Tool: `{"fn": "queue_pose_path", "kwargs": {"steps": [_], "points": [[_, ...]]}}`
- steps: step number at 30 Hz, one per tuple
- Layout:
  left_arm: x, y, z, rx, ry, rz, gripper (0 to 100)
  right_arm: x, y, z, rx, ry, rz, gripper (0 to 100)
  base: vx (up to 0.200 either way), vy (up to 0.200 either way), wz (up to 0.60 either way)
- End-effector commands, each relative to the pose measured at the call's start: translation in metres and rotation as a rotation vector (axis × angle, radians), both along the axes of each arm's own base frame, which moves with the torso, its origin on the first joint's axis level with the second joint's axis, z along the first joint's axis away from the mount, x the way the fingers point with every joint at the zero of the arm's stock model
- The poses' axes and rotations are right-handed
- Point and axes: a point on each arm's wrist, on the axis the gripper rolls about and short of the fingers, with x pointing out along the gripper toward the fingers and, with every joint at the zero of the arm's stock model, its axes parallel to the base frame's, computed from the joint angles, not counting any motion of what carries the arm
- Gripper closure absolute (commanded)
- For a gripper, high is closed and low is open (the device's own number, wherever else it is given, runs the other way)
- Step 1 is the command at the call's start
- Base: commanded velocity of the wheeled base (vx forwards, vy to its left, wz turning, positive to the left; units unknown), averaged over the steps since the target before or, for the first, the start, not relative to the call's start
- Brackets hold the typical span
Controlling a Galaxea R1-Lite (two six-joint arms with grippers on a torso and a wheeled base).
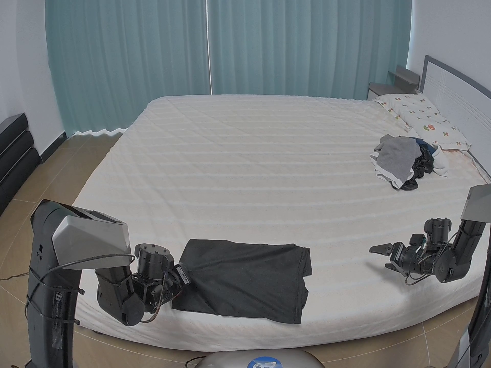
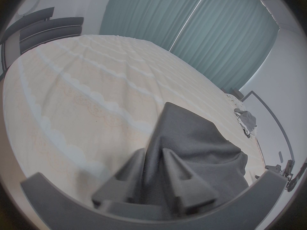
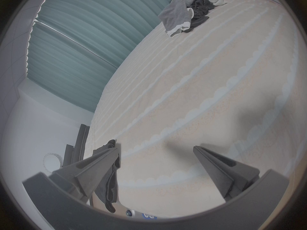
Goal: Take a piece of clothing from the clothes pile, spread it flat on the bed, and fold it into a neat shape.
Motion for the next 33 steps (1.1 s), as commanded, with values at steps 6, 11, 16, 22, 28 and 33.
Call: {"fn": "queue_pose_path", "kwargs": {"steps": [6,11,16,22,28,33], "points": [[0.000,0.005,0.011,-0.018,-0.021,0.023,0,0.000,-0.001,0.007,0.005,-0.018,-0.008,0,0.000,0.000,0.00],[0.000,0.020,0.045,-0.066,-0.097,0.079,0,0.009,-0.004,0.024,-0.015,-0.089,-0.028,0,0.000,0.000,0.00],[-0.005,0.032,0.059,-0.039,-0.123,0.089,0,0.016,0.005,0.033,-0.029,-0.123,-0.012,0,0.000,0.000,0.00],[-0.016,0.044,0.084,-0.022,-0.187,0.103,0,0.007,0.008,0.068,-0.089,-0.208,-0.074,0,0.000,0.000,0.00],[-0.055,0.060,0.129,0.030,-0.285,0.080,0,-0.046,0.012,0.126,-0.131,-0.359,-0.079,0,0.000,0.000,0.00],[-0.106,0.072,0.161,0.060,-0.383,0.054,0,-0.103,0.011,0.151,-0.238,-0.456,-0.070,0,0.000,0.000,0.00]]}}
